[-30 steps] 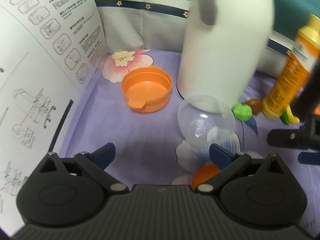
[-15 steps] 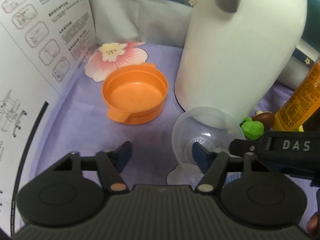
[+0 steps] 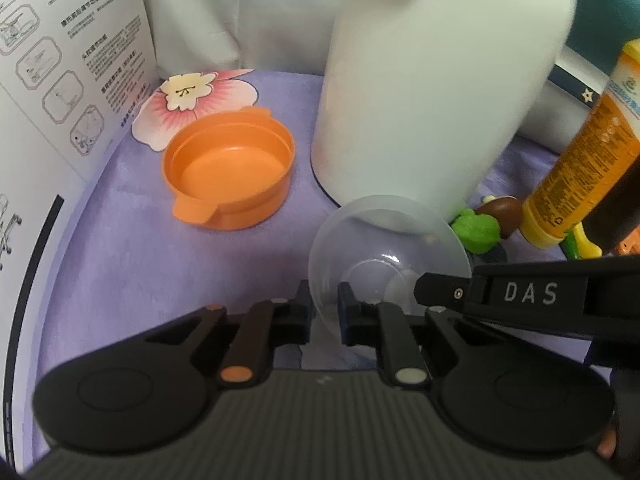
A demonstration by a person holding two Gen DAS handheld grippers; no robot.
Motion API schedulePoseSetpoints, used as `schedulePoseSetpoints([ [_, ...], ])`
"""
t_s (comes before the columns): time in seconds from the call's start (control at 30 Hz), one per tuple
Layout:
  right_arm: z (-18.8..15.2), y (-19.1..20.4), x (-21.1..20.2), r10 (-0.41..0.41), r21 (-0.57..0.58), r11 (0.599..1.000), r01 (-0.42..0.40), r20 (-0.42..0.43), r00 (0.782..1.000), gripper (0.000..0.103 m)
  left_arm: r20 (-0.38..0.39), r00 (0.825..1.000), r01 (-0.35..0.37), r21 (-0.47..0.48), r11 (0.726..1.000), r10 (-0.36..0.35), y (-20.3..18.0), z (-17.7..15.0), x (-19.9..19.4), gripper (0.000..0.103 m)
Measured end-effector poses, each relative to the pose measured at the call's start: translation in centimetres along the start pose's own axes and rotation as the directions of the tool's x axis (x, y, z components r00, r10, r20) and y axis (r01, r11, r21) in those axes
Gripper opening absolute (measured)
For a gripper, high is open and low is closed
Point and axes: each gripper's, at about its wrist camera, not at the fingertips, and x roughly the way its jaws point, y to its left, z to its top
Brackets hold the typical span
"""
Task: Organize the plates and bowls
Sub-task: 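Carry the clear bowl with both grippers and lower it into the blue bowl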
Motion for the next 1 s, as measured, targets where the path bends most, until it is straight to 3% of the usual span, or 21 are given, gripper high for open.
schedulePoseSetpoints([
  [0.5, -2.8, -1.2, -8.3, 0.035, 0.015, 0.999, -0.036, 0.061, 0.998, 0.011, 0.055, 0.998, 0.026, 0.063, 0.998, -0.03, -4.5, -3.0, -7.3, 0.012],
  [1.0, -11.8, -4.5, -18.0, 0.024, 0.021, 0.999, -0.025, 0.065, 0.998, 0.011, 0.036, 0.994, 0.098, 0.094, 0.991, -0.101, -7.4, -11.8, -16.1, 0.013],
])
